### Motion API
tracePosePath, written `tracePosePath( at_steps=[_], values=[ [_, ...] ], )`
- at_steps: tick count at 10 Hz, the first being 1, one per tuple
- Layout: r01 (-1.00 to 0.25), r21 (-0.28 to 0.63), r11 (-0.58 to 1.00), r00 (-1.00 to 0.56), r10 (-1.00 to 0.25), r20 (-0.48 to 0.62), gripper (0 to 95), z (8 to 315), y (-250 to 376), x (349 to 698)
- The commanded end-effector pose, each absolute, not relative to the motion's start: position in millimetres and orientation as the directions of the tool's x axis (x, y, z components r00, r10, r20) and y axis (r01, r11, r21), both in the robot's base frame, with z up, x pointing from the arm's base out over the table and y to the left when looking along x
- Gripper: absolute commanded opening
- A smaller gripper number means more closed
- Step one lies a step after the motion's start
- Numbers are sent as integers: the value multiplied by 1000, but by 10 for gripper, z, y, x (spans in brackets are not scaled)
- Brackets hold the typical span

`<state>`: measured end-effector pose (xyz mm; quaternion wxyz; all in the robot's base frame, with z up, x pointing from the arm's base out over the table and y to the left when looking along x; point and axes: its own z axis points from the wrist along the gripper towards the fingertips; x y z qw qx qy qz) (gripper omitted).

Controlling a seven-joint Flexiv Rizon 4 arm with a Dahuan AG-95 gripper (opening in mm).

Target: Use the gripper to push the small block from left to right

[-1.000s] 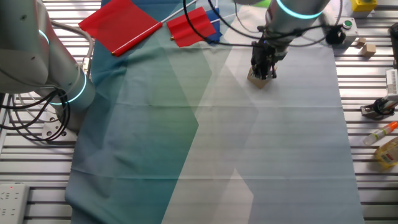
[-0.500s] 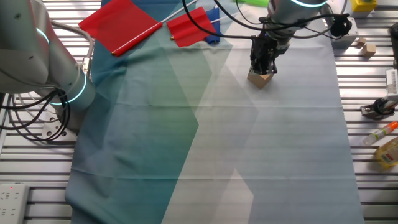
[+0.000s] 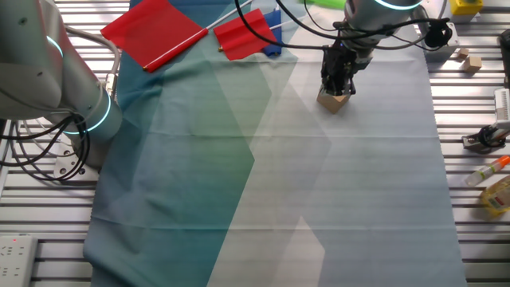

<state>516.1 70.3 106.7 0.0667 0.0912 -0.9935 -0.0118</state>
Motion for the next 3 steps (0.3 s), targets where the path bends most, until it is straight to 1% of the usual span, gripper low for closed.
tracePosePath(
  at_steps=[1, 3],
  values=[
    [-180, 36, 983, -974, -183, 133, 0, 1068, 705, 5157],
    [-180, 38, 983, -974, -184, 134, 0, 1068, 705, 5157]
  ],
)
